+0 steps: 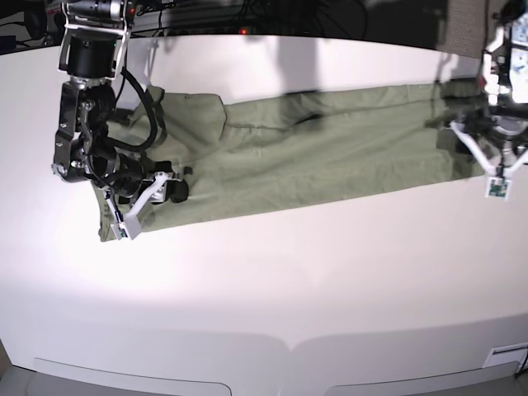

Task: Fold the T-shirt properly
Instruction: 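Slide the left gripper along the strip end and regrasp it, then lift the strip end held by the right gripper off the table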

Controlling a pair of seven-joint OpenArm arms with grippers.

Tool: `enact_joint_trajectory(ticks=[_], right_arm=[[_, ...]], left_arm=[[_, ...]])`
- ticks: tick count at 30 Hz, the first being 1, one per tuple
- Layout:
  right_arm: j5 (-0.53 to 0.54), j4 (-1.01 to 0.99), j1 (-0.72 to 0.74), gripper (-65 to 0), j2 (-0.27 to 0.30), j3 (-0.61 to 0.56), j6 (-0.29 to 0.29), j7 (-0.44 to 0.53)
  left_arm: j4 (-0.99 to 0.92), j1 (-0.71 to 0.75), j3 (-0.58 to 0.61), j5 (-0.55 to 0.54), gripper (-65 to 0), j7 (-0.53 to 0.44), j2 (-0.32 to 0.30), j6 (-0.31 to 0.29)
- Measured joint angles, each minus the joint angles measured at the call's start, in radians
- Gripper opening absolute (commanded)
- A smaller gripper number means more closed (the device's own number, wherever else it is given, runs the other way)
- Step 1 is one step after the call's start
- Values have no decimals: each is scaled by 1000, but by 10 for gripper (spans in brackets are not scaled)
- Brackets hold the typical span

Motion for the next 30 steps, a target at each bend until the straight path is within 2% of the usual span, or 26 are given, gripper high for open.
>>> enact_joint_trajectory(ticks=[2,4,8,12,19,23,30], right_arm=[[9,0,-1,-371,0,0,0,-2],[9,0,0,-371,0,0,0,-7],[10,0,-1,-371,0,0,0,-16],[19,1,-18,-370,0,2,0,10],[17,2,-27,-371,0,2,0,45],[-45,2,-15,-371,-2,2,3,71],[-126,-7,60,-371,-4,-2,-20,40]], left_arm=[[-3,5,3,-71,-263,-46,84,-66],[-32,8,3,-103,-264,-76,139,-141],[-166,1,2,-92,-263,-120,180,-189],[-341,-37,-1,-113,-264,-173,180,-246],[-590,-231,-10,-117,-264,-263,171,-323],[-719,-328,-10,-127,-264,-303,163,-359],[-817,-409,-9,-147,-263,-314,146,-372]])
